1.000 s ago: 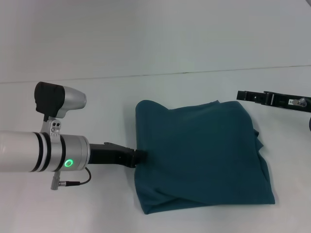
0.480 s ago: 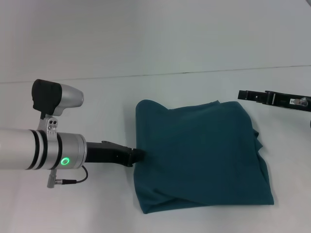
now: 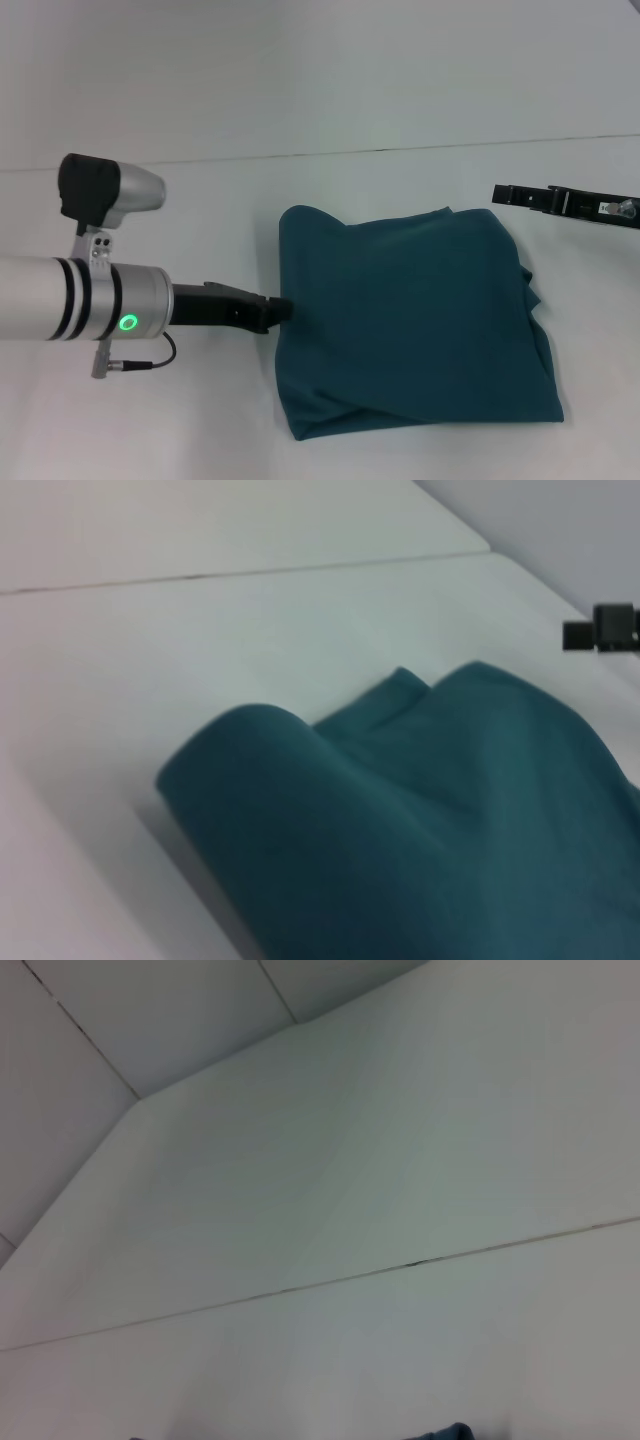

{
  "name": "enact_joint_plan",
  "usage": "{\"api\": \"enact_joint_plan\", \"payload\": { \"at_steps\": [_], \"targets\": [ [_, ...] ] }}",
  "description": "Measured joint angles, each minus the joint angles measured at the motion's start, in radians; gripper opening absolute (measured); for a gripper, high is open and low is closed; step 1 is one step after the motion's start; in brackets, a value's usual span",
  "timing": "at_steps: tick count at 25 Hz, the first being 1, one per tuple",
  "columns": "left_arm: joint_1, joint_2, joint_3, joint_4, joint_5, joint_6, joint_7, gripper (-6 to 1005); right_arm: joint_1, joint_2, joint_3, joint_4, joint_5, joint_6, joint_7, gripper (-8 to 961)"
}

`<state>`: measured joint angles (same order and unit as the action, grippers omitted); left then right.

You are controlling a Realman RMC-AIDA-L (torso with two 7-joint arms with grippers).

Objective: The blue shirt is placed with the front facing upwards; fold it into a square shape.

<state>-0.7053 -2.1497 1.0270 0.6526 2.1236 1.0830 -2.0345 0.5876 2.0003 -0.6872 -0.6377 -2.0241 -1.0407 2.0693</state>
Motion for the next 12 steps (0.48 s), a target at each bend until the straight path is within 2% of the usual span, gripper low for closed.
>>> {"api": "enact_joint_plan", "payload": {
  "at_steps": [5, 11, 12],
  "targets": [
    [0.000, 0.002, -0.064, 0.001, -0.003, 0.011, -0.006, 45, 0.000, 0.001, 0.000, 0.000, 0.000, 0.000, 0.000, 826],
    [0.001, -0.005, -0.092, 0.014, -0.008, 0.024, -0.005, 161, 0.000, 0.004, 0.000, -0.002, 0.000, 0.000, -0.001, 826],
    [0.001, -0.007, -0.093, 0.015, -0.008, 0.024, -0.004, 209, 0.000, 0.004, -0.001, -0.002, 0.000, 0.000, -0.001, 826]
  ]
}}
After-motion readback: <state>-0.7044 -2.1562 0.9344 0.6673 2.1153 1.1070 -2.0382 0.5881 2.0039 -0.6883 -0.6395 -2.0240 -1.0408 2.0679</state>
